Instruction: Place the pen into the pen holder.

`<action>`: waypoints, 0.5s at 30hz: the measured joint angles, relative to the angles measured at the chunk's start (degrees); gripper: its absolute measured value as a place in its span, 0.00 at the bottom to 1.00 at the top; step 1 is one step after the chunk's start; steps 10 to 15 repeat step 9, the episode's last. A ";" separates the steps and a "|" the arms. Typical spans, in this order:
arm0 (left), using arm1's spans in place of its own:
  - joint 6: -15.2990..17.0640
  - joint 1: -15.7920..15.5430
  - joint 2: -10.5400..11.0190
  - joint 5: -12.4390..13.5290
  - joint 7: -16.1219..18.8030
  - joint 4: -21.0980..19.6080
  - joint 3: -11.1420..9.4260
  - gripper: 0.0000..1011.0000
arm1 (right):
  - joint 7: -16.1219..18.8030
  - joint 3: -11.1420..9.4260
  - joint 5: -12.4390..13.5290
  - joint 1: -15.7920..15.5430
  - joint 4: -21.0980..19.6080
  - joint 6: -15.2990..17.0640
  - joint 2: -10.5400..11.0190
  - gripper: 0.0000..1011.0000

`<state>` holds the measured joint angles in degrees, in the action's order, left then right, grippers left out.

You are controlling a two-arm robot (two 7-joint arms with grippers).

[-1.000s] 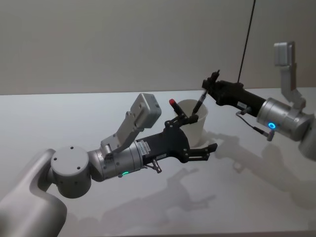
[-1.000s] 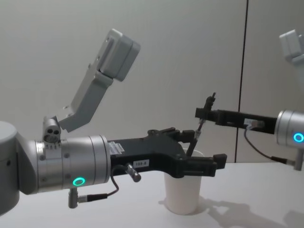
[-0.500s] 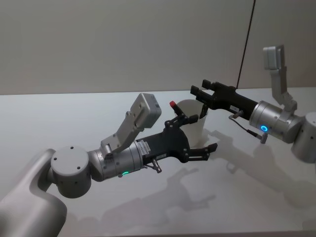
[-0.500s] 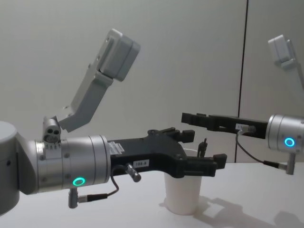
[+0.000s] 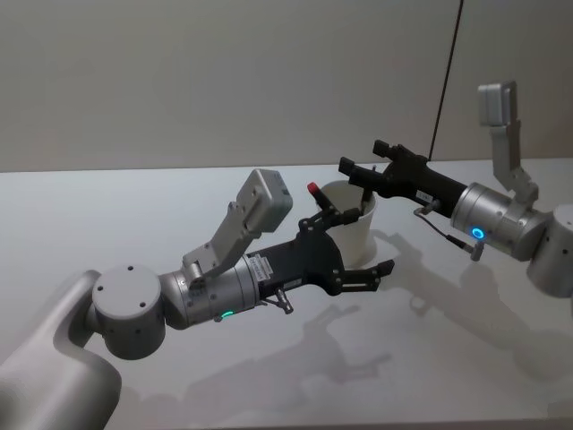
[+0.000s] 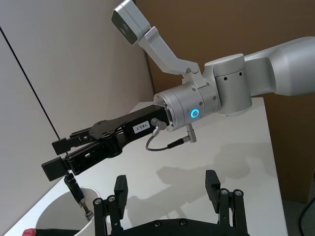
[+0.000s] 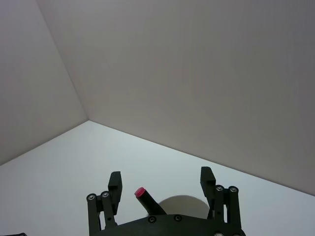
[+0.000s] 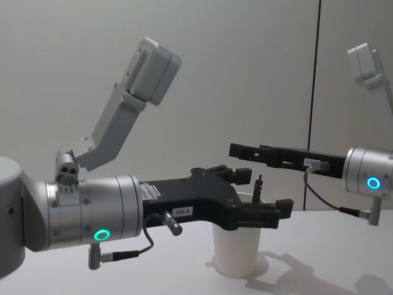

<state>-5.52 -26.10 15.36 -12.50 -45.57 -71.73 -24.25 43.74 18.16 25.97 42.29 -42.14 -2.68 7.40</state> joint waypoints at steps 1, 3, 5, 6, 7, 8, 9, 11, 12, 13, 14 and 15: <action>0.00 0.00 0.00 0.00 0.00 0.00 0.00 0.99 | -0.02 0.00 0.02 -0.01 -0.03 0.01 0.00 0.99; 0.00 0.00 0.00 0.00 0.00 0.00 0.00 0.99 | -0.07 0.02 0.07 -0.06 -0.14 0.02 0.01 0.99; 0.00 0.00 0.00 0.00 0.00 0.00 0.00 0.99 | -0.10 0.03 0.09 -0.09 -0.20 0.03 0.02 0.99; 0.00 0.00 0.00 0.00 0.00 0.00 0.00 0.99 | -0.12 0.04 0.11 -0.13 -0.24 0.03 0.03 0.99; 0.00 0.00 0.00 0.00 0.00 0.00 0.00 0.99 | -0.12 0.04 0.11 -0.13 -0.24 0.03 0.03 0.99; 0.00 0.00 0.00 0.00 0.00 0.00 0.00 0.99 | -0.15 0.04 0.14 -0.15 -0.28 0.04 0.04 0.99; 0.00 0.00 0.00 0.00 0.00 0.00 0.00 0.99 | -0.17 0.05 0.15 -0.17 -0.32 0.05 0.04 0.99; 0.00 0.00 0.00 0.00 0.00 0.00 0.00 0.99 | -0.17 0.05 0.15 -0.17 -0.32 0.05 0.04 0.99; 0.00 0.00 0.00 0.00 0.00 0.00 0.00 0.99 | -0.17 0.05 0.15 -0.17 -0.32 0.05 0.04 0.99; 0.00 0.00 0.00 0.00 0.00 0.00 0.00 0.99 | -0.17 0.05 0.15 -0.17 -0.32 0.05 0.04 0.99; 0.00 0.00 0.00 0.00 0.00 0.00 0.00 0.99 | -0.17 0.05 0.15 -0.17 -0.32 0.05 0.04 0.99; 0.00 0.00 0.00 0.00 0.00 0.00 0.00 0.99 | -0.17 0.05 0.15 -0.17 -0.32 0.05 0.04 0.99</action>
